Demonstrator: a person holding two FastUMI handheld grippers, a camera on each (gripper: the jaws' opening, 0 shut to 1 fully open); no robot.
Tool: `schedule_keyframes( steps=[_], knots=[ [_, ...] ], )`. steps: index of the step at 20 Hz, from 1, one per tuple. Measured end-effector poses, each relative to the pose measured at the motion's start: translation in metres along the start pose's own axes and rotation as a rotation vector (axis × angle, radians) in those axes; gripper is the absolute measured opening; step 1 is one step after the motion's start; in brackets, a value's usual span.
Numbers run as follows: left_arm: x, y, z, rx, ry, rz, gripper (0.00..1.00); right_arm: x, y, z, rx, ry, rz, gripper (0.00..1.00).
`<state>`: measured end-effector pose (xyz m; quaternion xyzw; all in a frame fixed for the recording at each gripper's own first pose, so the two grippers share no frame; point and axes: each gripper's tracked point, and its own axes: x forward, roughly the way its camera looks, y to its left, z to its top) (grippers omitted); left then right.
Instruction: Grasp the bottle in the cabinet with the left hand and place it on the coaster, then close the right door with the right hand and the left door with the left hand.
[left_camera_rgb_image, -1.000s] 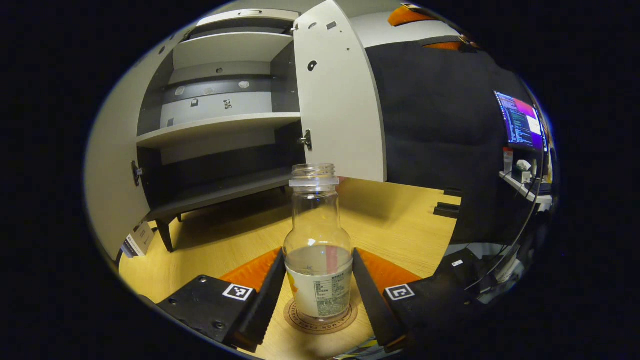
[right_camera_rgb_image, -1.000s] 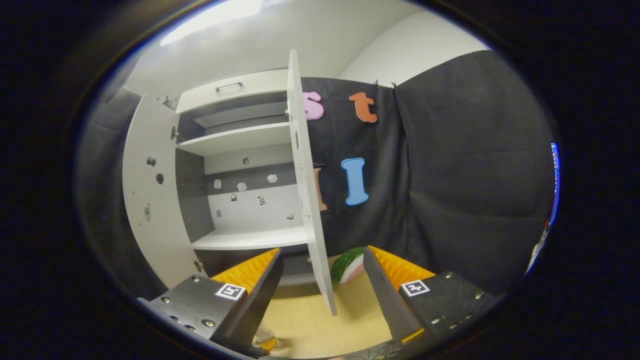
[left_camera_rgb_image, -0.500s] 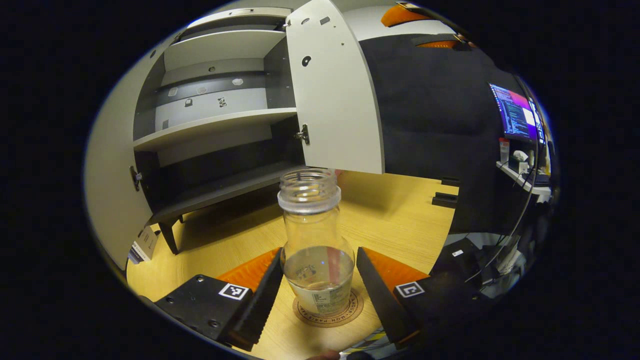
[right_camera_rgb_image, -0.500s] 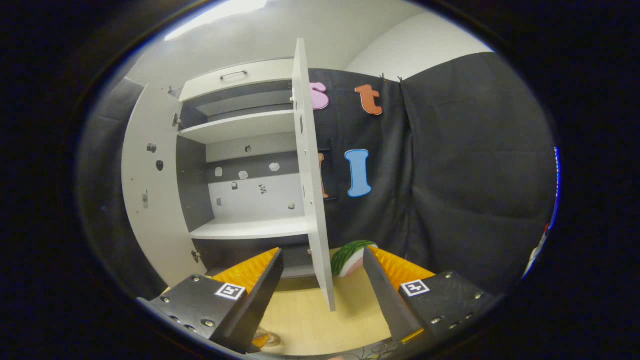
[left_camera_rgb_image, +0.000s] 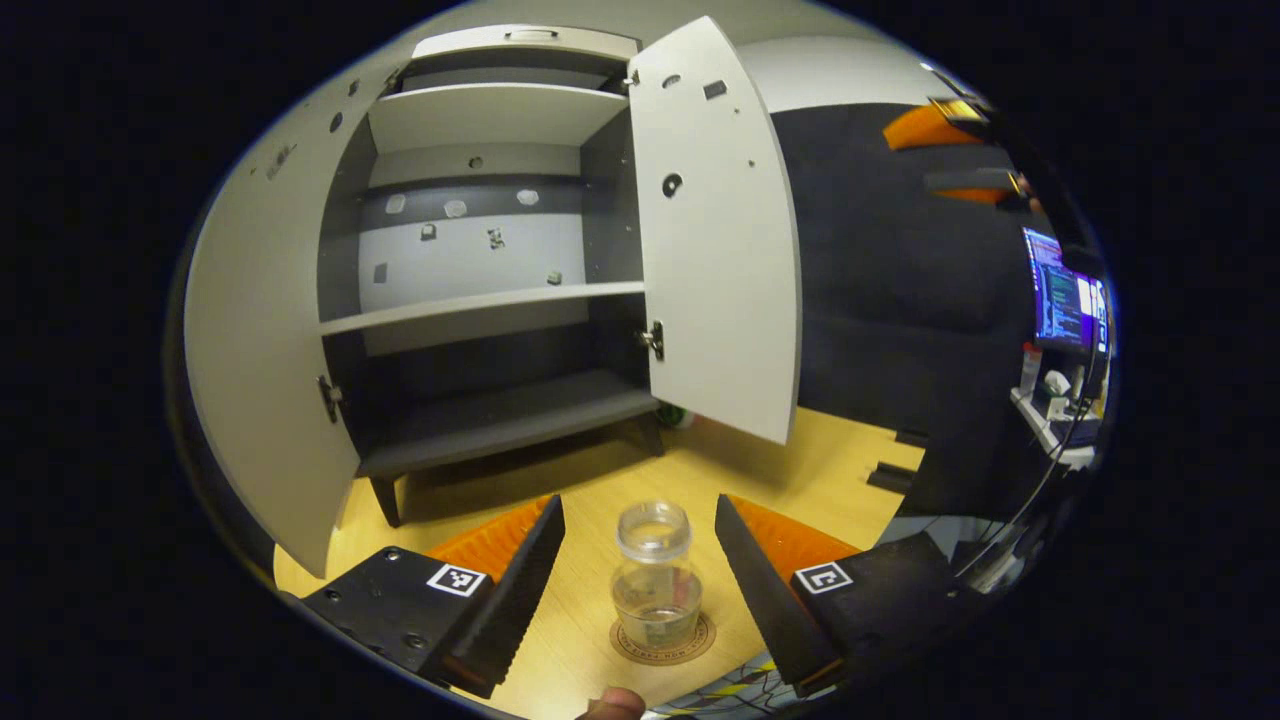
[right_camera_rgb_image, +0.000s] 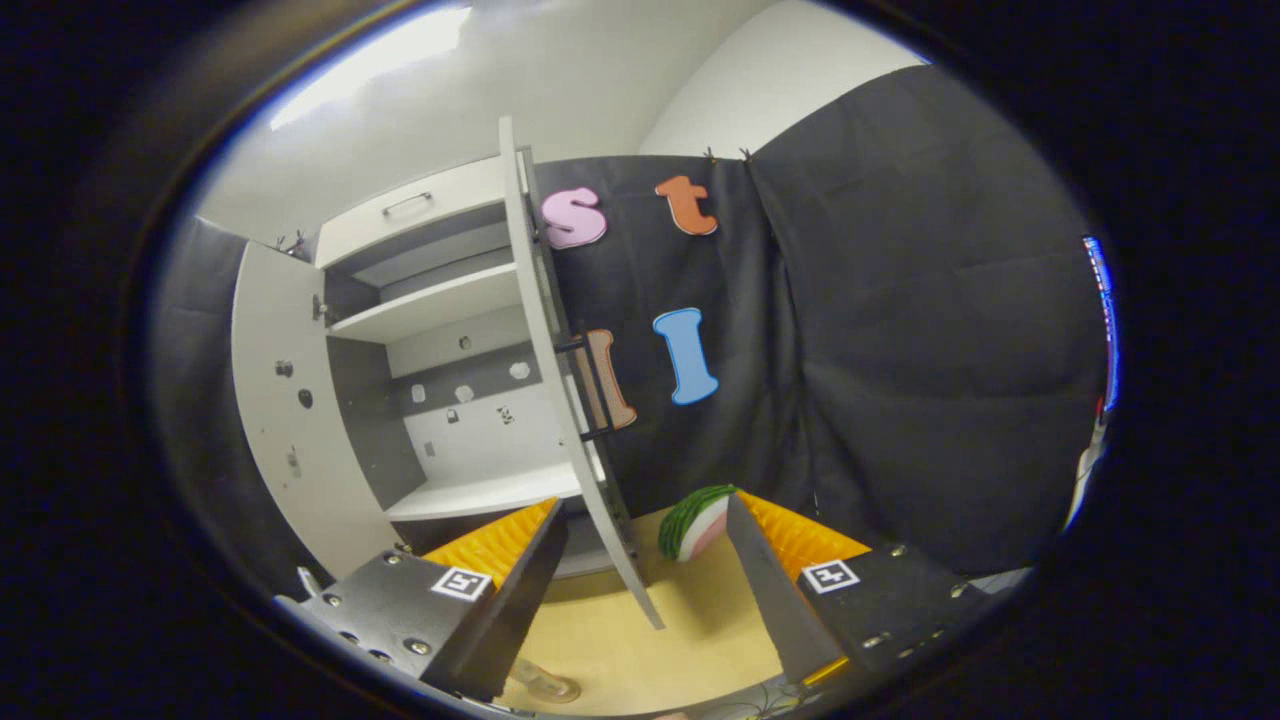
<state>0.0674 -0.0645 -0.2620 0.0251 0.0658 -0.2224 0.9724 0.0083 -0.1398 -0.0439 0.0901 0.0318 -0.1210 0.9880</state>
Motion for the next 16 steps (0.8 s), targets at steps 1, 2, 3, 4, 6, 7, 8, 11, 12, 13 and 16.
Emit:
schedule_keyframes(
  steps=[1, 2, 3, 4, 6, 7, 8, 11, 12, 13, 16],
  knots=[
    [-0.002, 0.003, 0.019, -0.014, -0.026, 0.005, 0.96, 0.002, -0.011, 0.010, -0.012, -0.022, -0.014, 0.97],
    [-0.005, 0.005, 0.036, -0.028, -0.048, 0.008, 0.96, 0.004, -0.018, 0.020, -0.025, -0.042, -0.011, 0.97],
    [-0.007, 0.008, 0.053, -0.039, -0.064, 0.015, 0.96, 0.005, -0.023, 0.030, -0.035, -0.065, -0.010, 0.97],
    [-0.011, 0.010, 0.070, -0.049, -0.077, 0.014, 0.96, 0.008, -0.031, 0.041, -0.046, -0.087, -0.014, 0.93],
    [-0.024, 0.013, 0.104, -0.058, -0.120, 0.022, 0.96, 0.018, -0.045, 0.057, -0.066, -0.104, -0.019, 0.97],
    [-0.025, 0.018, 0.122, -0.058, -0.140, 0.023, 0.96, 0.023, -0.052, 0.061, -0.077, -0.104, -0.020, 0.97],
    [-0.028, 0.021, 0.137, -0.055, -0.150, 0.026, 0.96, 0.029, -0.057, 0.063, -0.091, -0.090, -0.016, 0.97],
    [-0.045, 0.036, 0.177, -0.061, -0.199, 0.058, 0.95, 0.049, -0.075, 0.076, -0.117, -0.081, -0.043, 0.97],
    [-0.050, 0.041, 0.187, -0.083, -0.206, 0.067, 0.95, 0.056, -0.079, 0.076, -0.139, -0.076, -0.049, 0.97],
    [-0.055, 0.044, 0.194, -0.107, -0.206, 0.067, 0.95, 0.062, -0.083, 0.076, -0.172, -0.065, -0.055, 0.97],
    [-0.074, 0.063, 0.218, -0.188, -0.220, 0.081, 0.95, 0.086, -0.089, 0.087, -0.271, -0.096, -0.060, 0.93]
  ],
)
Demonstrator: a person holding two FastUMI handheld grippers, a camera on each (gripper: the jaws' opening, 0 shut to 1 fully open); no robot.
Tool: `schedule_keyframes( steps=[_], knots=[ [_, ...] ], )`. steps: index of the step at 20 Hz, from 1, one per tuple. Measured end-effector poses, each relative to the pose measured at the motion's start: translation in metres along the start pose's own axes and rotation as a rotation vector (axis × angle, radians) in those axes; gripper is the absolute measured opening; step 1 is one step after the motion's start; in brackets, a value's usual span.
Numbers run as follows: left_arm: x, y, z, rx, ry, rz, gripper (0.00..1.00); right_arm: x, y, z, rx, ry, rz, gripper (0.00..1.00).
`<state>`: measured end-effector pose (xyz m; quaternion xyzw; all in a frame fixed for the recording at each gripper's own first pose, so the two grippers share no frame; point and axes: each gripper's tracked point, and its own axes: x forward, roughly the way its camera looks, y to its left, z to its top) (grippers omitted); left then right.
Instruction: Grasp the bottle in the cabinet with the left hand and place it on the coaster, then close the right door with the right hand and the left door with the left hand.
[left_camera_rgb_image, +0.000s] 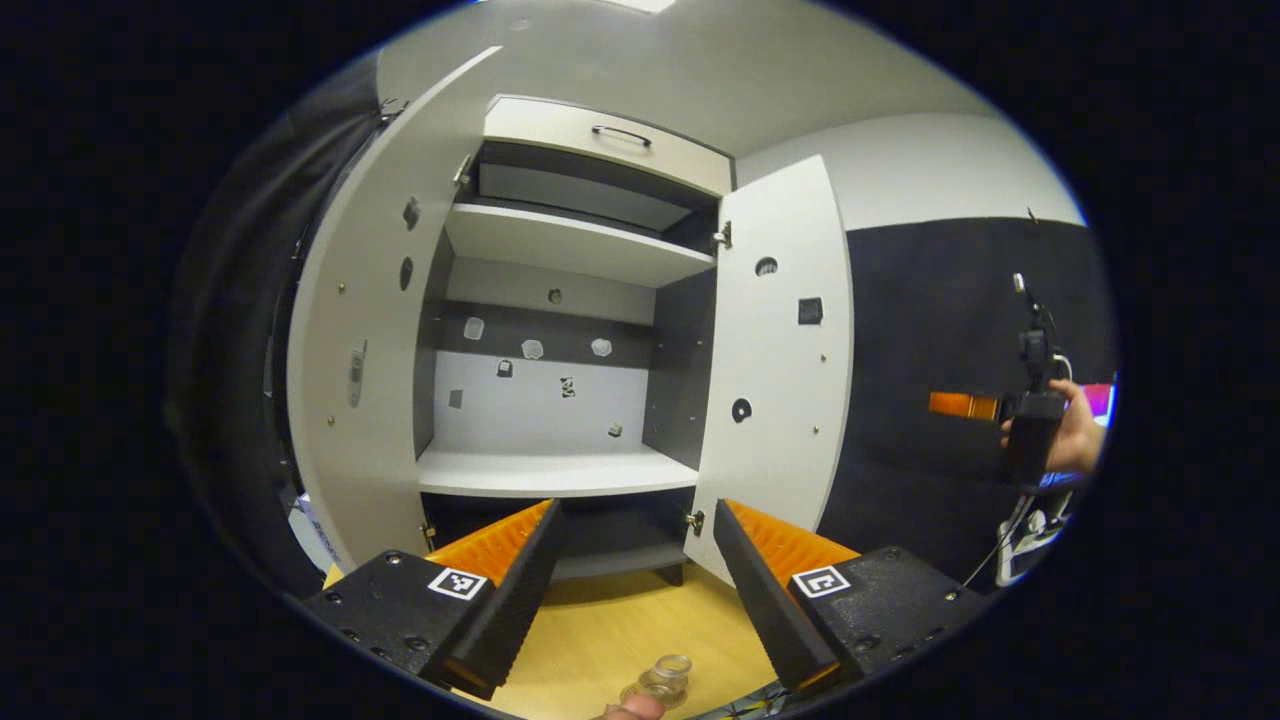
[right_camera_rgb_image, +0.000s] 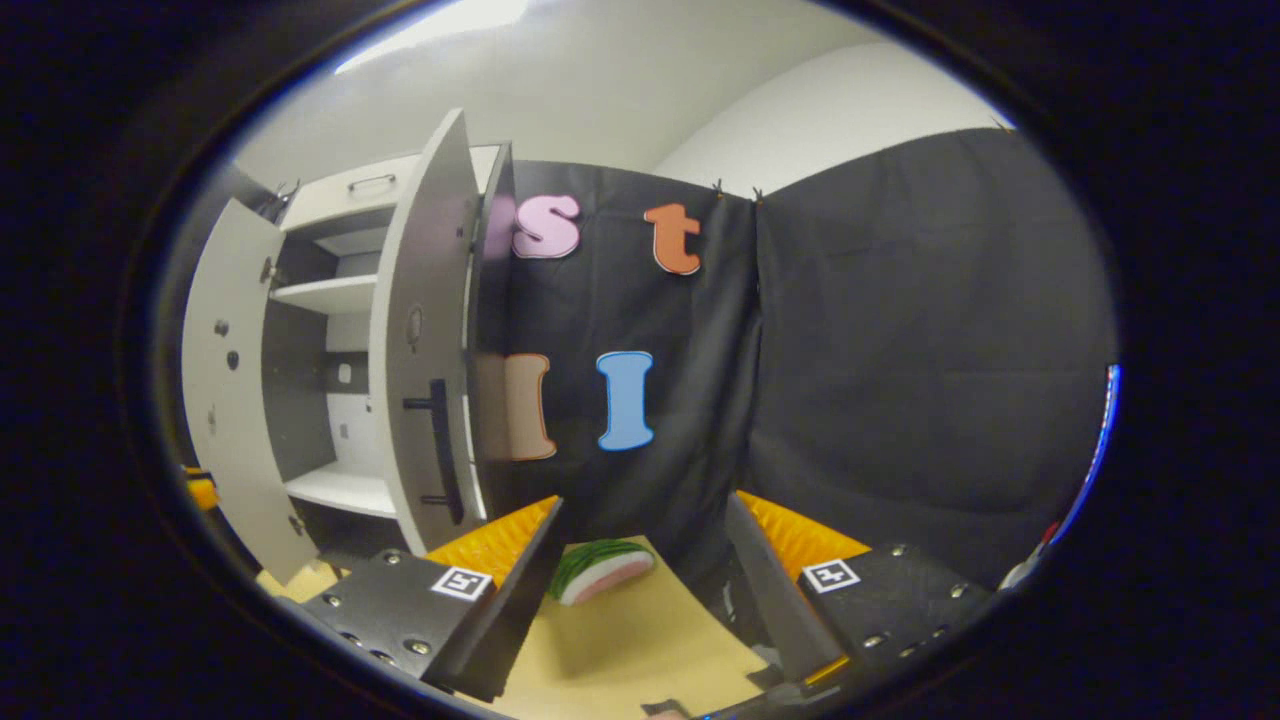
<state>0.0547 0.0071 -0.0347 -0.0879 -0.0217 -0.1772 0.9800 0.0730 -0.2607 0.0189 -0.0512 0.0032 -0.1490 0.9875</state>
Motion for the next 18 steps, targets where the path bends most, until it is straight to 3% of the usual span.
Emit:
schedule_keyframes(
  steps=[2, 4, 5, 6, 9, 13, 14, 15, 17, 18],
  knots=[
    [-0.009, 0.021, 0.022, -0.041, -0.033, 0.041, 0.95, 0.022, 0.018, 0.008, -0.007, -0.029, 0.067, 0.97],
    [-0.022, 0.044, 0.037, -0.041, -0.054, 0.092, 0.96, 0.046, 0.035, 0.016, 0.046, -0.055, 0.131, 0.94],
    [-0.029, 0.057, 0.044, -0.020, -0.067, 0.126, 1.00, 0.060, 0.041, 0.016, 0.084, -0.054, 0.150, 0.97],
    [-0.037, 0.071, 0.049, 0.006, -0.077, 0.162, 0.97, 0.074, 0.048, 0.017, 0.113, -0.054, 0.164, 0.97],
    [-0.061, 0.098, 0.055, 0.079, -0.072, 0.254, 1.00, 0.110, 0.073, 0.014, 0.092, -0.034, 0.208, 0.97],
    [-0.084, 0.106, 0.050, 0.082, -0.042, 0.323, 0.96, 0.126, 0.130, 0.008, 0.011, 0.004, 0.330, 1.00],
    [-0.090, 0.106, 0.049, 0.067, -0.045, 0.341, 0.96, 0.127, 0.132, 0.011, -0.005, -0.007, 0.338, 1.00],
    [-0.096, 0.102, 0.048, 0.052, -0.048, 0.347, 0.96, 0.123, 0.134, 0.013, -0.020, -0.013, 0.362, 0.87],
    [-0.105, 0.090, 0.046, 0.028, -0.054, 0.336, 0.92, 0.130, 0.136, 0.008, -0.002, 0.020, 0.402, 0.90],
    [-0.108, 0.083, 0.042, 0.026, -0.050, 0.324, 0.96, 0.131, 0.136, 0.003, 0.019, 0.052, 0.410, 0.89]
  ],
)
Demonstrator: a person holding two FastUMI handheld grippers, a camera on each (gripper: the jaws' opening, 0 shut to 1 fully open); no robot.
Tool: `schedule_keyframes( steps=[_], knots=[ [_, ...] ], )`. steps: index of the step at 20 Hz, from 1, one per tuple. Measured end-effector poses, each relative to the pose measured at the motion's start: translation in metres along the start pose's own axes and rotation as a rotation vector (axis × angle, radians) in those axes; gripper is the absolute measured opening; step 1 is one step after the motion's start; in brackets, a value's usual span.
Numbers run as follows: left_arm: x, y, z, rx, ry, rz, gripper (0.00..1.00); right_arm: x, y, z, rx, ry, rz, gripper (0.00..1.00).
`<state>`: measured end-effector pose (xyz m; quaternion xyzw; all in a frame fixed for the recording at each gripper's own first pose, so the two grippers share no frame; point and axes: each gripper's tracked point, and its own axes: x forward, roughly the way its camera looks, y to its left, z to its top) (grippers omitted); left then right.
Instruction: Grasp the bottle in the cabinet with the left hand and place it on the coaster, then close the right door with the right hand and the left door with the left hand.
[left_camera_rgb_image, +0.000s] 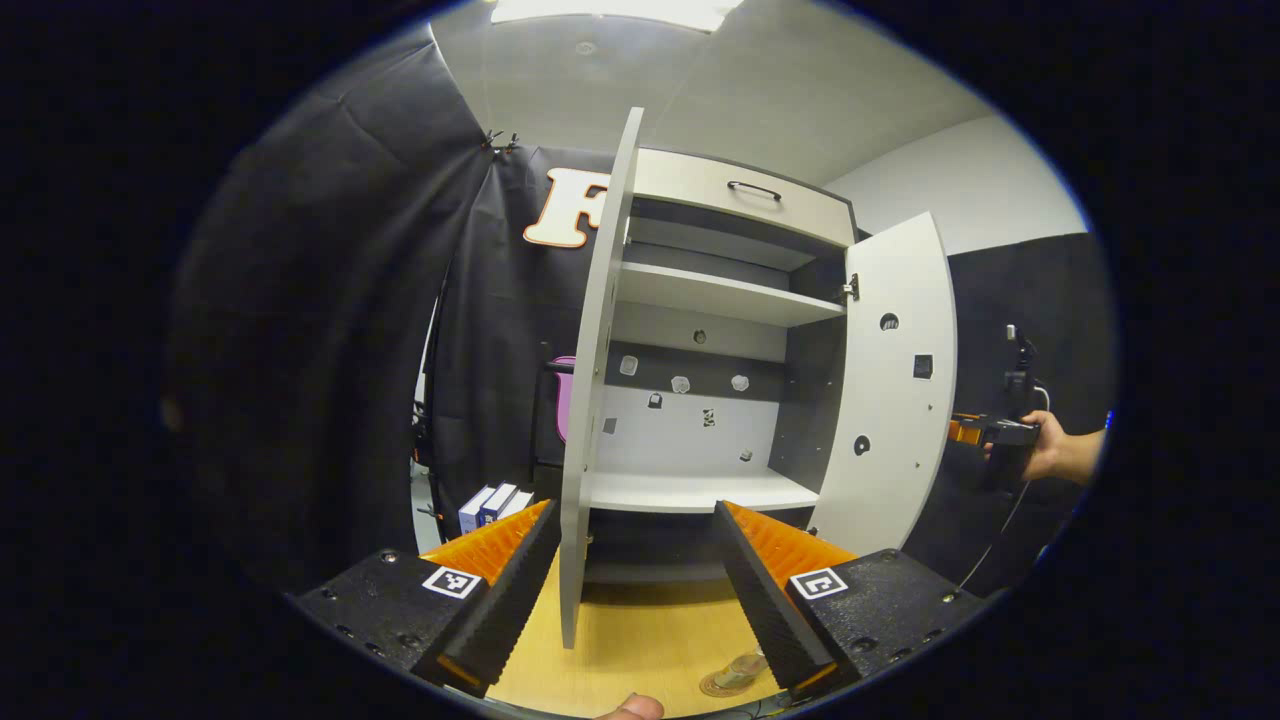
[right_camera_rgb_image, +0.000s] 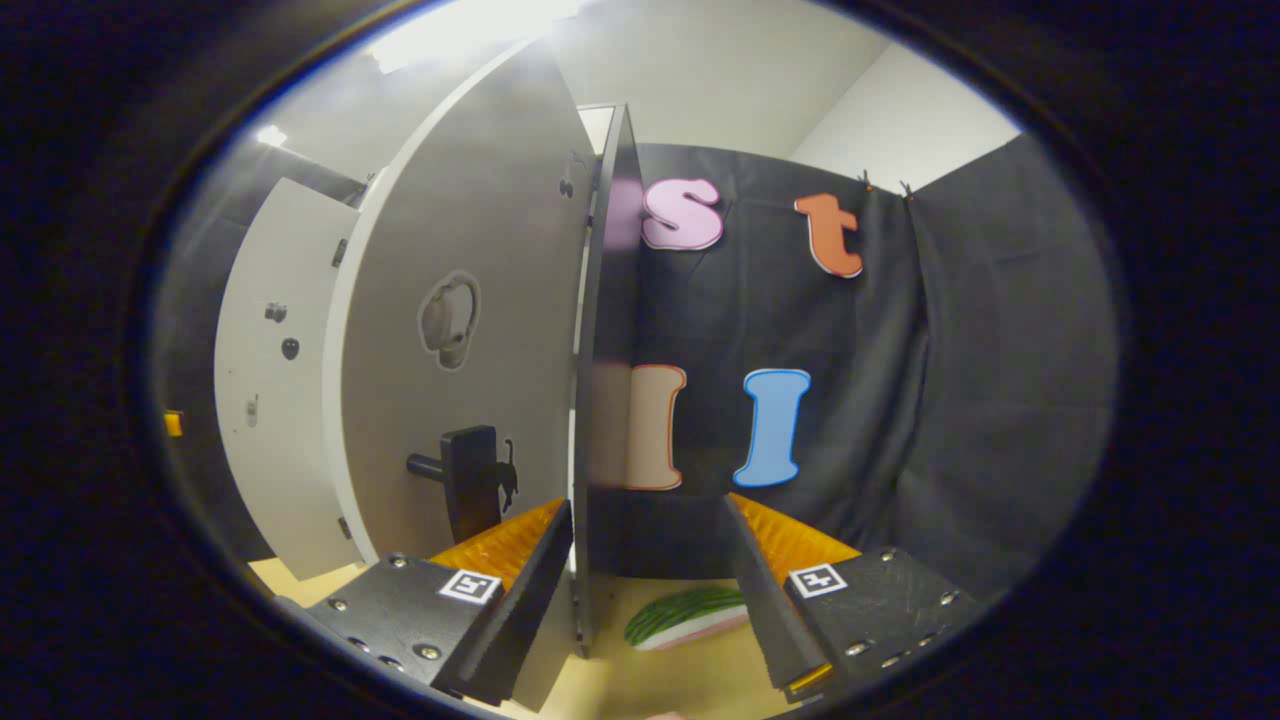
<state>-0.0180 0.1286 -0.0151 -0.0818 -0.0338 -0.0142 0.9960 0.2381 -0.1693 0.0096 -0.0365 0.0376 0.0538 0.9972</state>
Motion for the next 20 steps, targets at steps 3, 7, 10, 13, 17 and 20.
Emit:
schedule_keyframes(
  steps=[3, 7, 10, 13, 17, 20],
  knots=[
    [-0.009, -0.006, -0.006, 0.050, 0.019, 0.013, 0.96, -0.005, -0.003, -0.001, 0.058, 0.038, -0.059, 0.90],
    [-0.018, -0.017, 0.003, 0.073, 0.003, 0.030, 0.96, -0.014, -0.007, 0.006, 0.018, 0.006, -0.171, 0.85],
    [-0.020, -0.013, 0.009, 0.038, 0.001, 0.038, 0.96, -0.017, -0.007, 0.000, 0.016, 0.021, -0.216, 0.89],
    [-0.015, -0.002, 0.014, 0.000, 0.019, 0.036, 0.96, -0.020, -0.001, 0.001, 0.006, 0.013, -0.238, 0.89],
    [-0.001, 0.018, 0.027, 0.015, 0.013, 0.042, 0.93, -0.019, 0.023, 0.000, 0.007, 0.015, -0.207, 0.84],
    [0.010, 0.029, 0.029, 0.019, 0.017, 0.044, 0.96, -0.018, 0.037, -0.001, 0.026, 0.015, -0.186, 0.89]
  ],
)
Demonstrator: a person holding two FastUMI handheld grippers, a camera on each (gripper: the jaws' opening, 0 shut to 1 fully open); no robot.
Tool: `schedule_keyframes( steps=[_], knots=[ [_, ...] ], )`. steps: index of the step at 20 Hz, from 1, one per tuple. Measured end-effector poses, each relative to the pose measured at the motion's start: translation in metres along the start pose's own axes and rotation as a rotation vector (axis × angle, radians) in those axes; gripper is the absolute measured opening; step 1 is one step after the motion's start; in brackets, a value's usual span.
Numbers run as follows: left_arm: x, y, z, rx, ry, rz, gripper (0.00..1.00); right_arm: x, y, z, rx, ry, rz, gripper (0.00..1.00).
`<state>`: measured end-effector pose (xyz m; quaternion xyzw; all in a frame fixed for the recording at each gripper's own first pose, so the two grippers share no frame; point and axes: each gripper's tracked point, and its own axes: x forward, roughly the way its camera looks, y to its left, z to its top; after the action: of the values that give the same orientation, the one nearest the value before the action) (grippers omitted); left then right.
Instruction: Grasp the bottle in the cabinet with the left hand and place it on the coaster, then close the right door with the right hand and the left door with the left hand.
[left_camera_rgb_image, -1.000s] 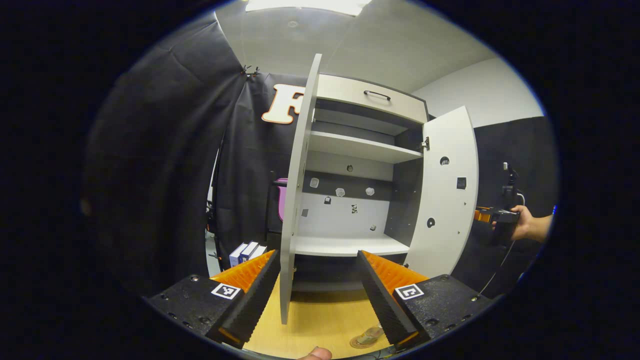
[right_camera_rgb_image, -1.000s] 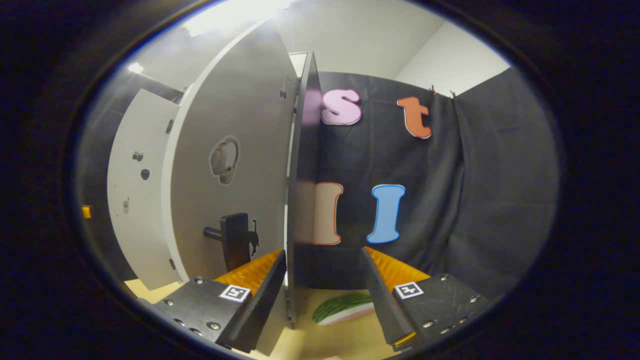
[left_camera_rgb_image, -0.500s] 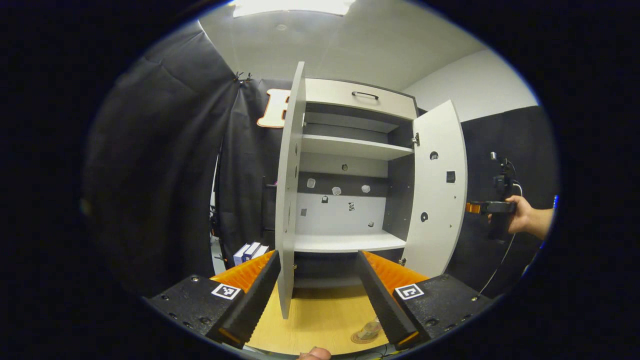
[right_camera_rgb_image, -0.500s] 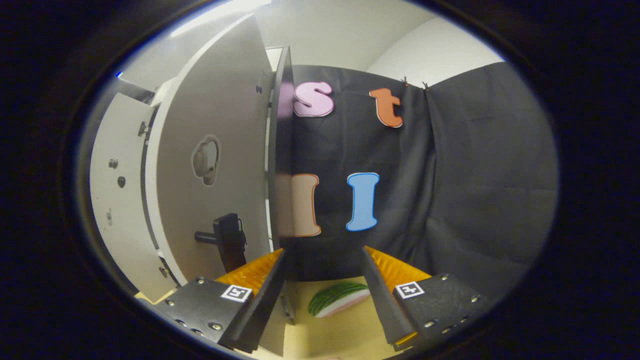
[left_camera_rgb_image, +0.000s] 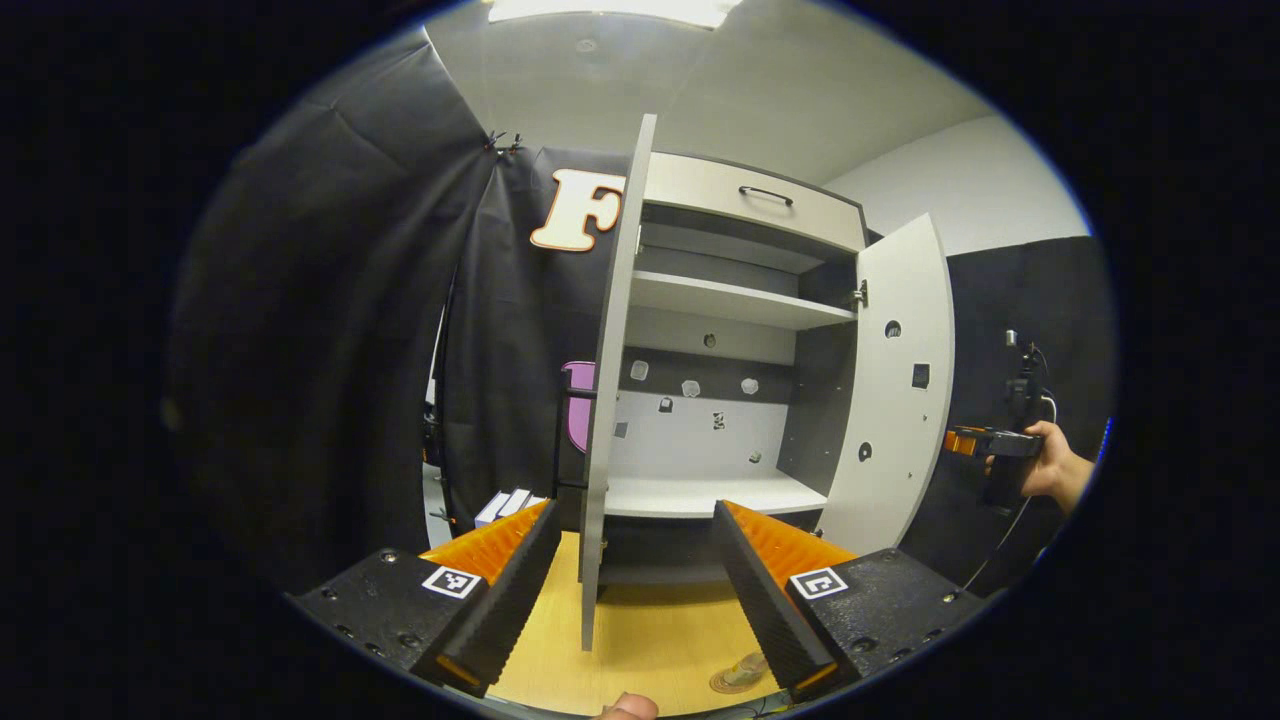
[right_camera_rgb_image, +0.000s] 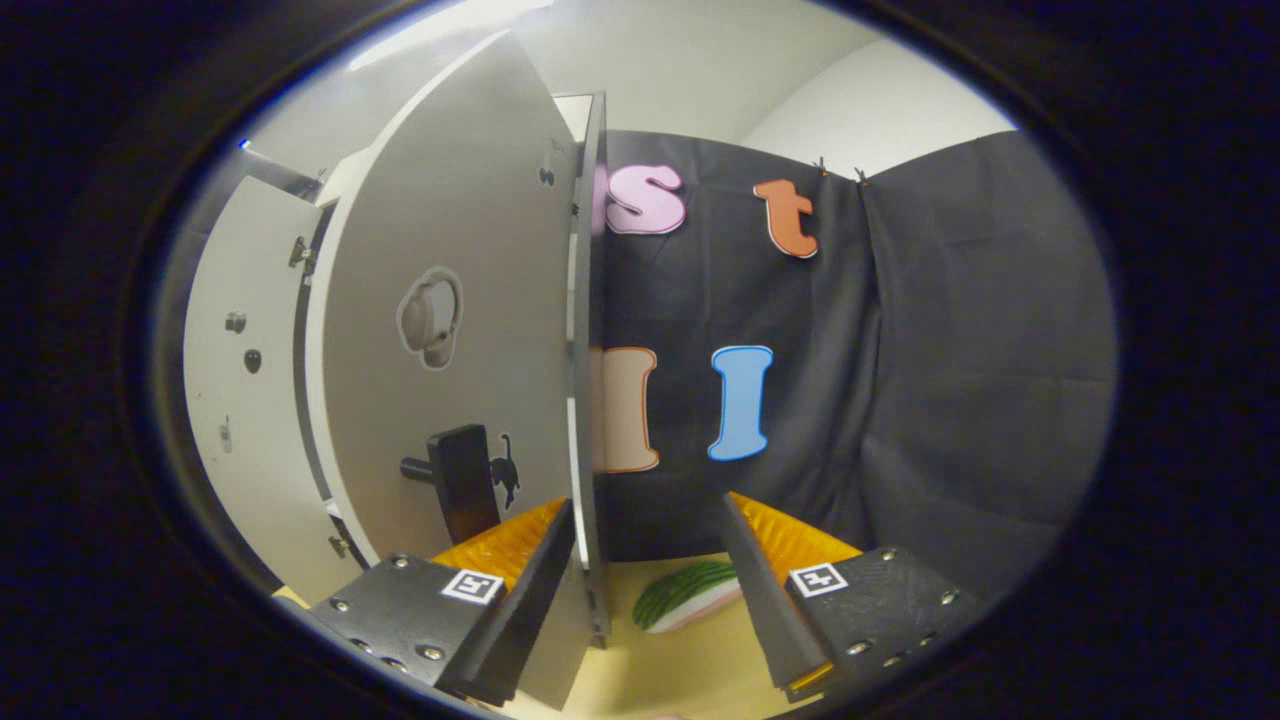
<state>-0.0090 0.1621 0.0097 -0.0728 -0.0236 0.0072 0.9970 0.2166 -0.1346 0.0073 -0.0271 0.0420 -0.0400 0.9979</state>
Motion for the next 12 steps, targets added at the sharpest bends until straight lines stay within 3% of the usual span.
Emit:
schedule_keyframes(
  steps=[1, 2, 6, 8, 12],
  knots=[
    [0.003, 0.001, 0.001, -0.006, -0.001, -0.010, 0.96, 0.000, 0.003, 0.001, -0.002, -0.006, 0.000, 0.85],
    [0.005, 0.001, 0.000, -0.012, 0.000, -0.025, 1.00, 0.000, 0.007, 0.002, -0.007, -0.003, -0.002, 0.85],
    [0.014, 0.007, -0.004, -0.026, 0.006, -0.071, 0.96, -0.001, 0.033, -0.002, -0.001, 0.008, 0.010, 0.89],
    [0.017, 0.015, -0.004, -0.002, 0.003, -0.077, 0.96, 0.001, 0.043, -0.002, 0.010, 0.004, 0.014, 0.85],
    [0.021, 0.034, -0.010, 0.064, 0.007, -0.094, 0.96, 0.005, 0.070, -0.004, 0.006, 0.006, 0.019, 0.89]
  ],
)
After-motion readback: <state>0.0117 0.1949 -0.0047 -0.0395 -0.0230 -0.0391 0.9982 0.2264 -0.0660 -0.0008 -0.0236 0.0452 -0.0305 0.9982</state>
